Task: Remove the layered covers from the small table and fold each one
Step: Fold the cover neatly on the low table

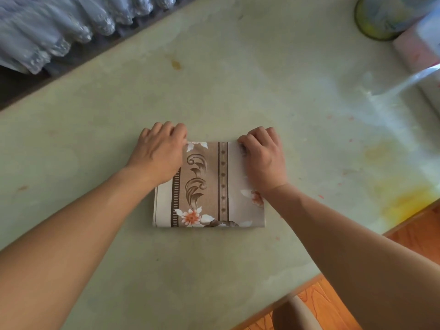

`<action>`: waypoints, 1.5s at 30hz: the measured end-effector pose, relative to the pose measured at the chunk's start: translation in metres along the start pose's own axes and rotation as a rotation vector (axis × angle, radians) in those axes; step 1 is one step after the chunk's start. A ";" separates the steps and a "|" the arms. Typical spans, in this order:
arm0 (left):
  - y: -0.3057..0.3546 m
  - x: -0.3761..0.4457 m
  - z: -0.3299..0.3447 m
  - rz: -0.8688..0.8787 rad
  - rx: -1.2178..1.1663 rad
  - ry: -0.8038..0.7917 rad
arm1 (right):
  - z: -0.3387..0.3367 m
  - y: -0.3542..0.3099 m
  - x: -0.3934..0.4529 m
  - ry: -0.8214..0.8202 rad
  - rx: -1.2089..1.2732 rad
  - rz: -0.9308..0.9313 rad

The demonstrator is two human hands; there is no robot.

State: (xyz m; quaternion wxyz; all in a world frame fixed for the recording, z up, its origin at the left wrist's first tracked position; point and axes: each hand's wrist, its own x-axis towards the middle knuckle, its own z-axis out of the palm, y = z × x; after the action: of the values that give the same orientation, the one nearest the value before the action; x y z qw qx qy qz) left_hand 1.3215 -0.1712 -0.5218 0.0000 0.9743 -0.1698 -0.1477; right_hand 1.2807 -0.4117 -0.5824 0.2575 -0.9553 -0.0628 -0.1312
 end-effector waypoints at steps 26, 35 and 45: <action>0.062 -0.047 0.046 0.004 0.056 0.090 | -0.022 -0.041 -0.047 -0.573 -0.298 0.106; 0.074 -0.077 0.067 -0.188 -0.066 0.093 | -0.020 -0.038 -0.047 -0.528 -0.267 0.110; 0.065 -0.083 0.074 -0.294 -0.166 0.091 | -0.053 -0.081 -0.038 -0.277 0.184 0.950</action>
State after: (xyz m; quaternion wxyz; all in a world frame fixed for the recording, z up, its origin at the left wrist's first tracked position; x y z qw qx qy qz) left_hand 1.2045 -0.2015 -0.5652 0.0666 0.9910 -0.0125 -0.1155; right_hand 1.2176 -0.3710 -0.5103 0.3613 -0.8601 0.3340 0.1348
